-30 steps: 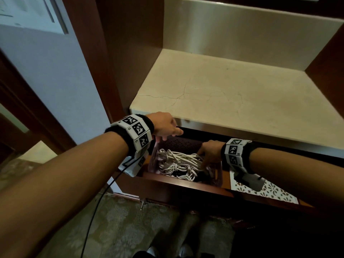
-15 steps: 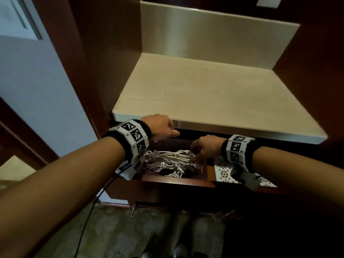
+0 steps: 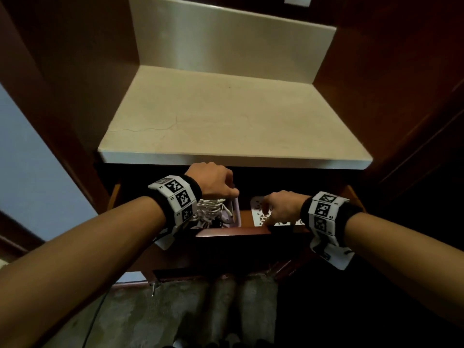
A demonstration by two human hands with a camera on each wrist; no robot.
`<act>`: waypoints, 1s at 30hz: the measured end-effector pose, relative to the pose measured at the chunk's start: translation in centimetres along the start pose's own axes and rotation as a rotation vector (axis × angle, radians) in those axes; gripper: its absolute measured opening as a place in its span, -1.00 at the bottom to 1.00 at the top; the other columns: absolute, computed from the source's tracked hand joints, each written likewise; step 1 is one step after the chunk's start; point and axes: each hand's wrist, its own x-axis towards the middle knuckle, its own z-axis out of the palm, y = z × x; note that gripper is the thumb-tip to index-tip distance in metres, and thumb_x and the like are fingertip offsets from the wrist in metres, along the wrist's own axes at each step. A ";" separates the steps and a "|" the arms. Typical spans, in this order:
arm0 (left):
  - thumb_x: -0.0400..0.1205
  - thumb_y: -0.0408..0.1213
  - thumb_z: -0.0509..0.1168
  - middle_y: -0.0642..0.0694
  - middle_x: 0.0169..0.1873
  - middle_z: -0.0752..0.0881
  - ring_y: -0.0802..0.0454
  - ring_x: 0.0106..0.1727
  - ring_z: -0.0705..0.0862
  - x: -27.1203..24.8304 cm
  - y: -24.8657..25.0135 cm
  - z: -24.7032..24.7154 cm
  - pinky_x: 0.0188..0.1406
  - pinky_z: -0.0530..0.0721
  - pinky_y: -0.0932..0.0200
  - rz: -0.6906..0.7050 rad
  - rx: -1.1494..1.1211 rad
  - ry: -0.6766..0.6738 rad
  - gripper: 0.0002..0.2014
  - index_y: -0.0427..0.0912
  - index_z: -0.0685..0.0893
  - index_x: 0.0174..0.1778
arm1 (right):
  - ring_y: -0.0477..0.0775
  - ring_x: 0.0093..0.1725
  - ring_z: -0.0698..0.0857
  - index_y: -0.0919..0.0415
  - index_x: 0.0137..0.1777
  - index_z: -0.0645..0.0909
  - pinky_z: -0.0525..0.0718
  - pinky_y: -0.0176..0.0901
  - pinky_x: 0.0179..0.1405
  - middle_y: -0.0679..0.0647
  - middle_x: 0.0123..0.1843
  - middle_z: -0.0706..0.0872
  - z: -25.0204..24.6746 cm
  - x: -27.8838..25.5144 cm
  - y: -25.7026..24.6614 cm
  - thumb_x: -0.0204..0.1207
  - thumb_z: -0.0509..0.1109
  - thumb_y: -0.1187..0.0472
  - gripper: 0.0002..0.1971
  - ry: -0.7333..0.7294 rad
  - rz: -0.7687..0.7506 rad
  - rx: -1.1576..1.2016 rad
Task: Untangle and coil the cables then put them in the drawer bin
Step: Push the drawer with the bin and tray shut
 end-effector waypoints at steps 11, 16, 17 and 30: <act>0.55 0.31 0.19 0.01 0.08 0.69 -0.03 -0.01 0.65 -0.9 2.2 0.8 -0.16 0.48 0.11 -0.012 0.027 0.077 -0.50 0.07 0.58 0.27 | 0.10 0.02 0.64 0.06 0.34 0.52 0.63 -0.16 -0.21 0.09 0.22 0.66 0.9 -1.0 -0.3 0.51 0.48 0.04 -0.57 -0.030 -0.056 -0.065; 0.55 0.31 0.20 -0.06 0.25 0.61 -0.12 0.19 0.64 -0.8 2.8 1.3 -0.03 0.51 0.04 -0.015 0.018 0.085 -0.44 0.09 0.50 0.39 | 0.03 -0.12 0.61 0.13 0.37 0.51 0.59 -0.24 -0.38 0.07 0.12 0.65 2.0 -2.1 -0.1 0.54 0.46 0.06 -0.57 -0.062 -0.080 -0.040; 0.55 0.31 0.20 -0.07 0.27 0.60 -0.12 0.20 0.63 -0.7 2.9 1.3 -0.03 0.50 0.04 -0.010 0.017 0.080 -0.43 0.09 0.48 0.41 | 0.02 -0.09 0.59 0.14 0.38 0.50 0.53 -0.29 -0.42 0.06 0.10 0.63 2.2 -2.3 -0.1 0.55 0.46 0.07 -0.56 -0.069 -0.091 -0.046; 0.58 0.28 0.19 -0.08 0.25 0.61 -0.10 0.16 0.63 1.7 6.5 0.5 -0.06 0.48 0.06 0.073 0.025 0.078 -0.44 0.08 0.45 0.44 | 0.05 -0.01 0.60 0.13 0.43 0.46 0.70 -0.03 0.01 0.08 0.22 0.66 3.8 -4.0 0.5 0.56 0.44 -0.06 -0.49 -0.149 -0.123 -0.017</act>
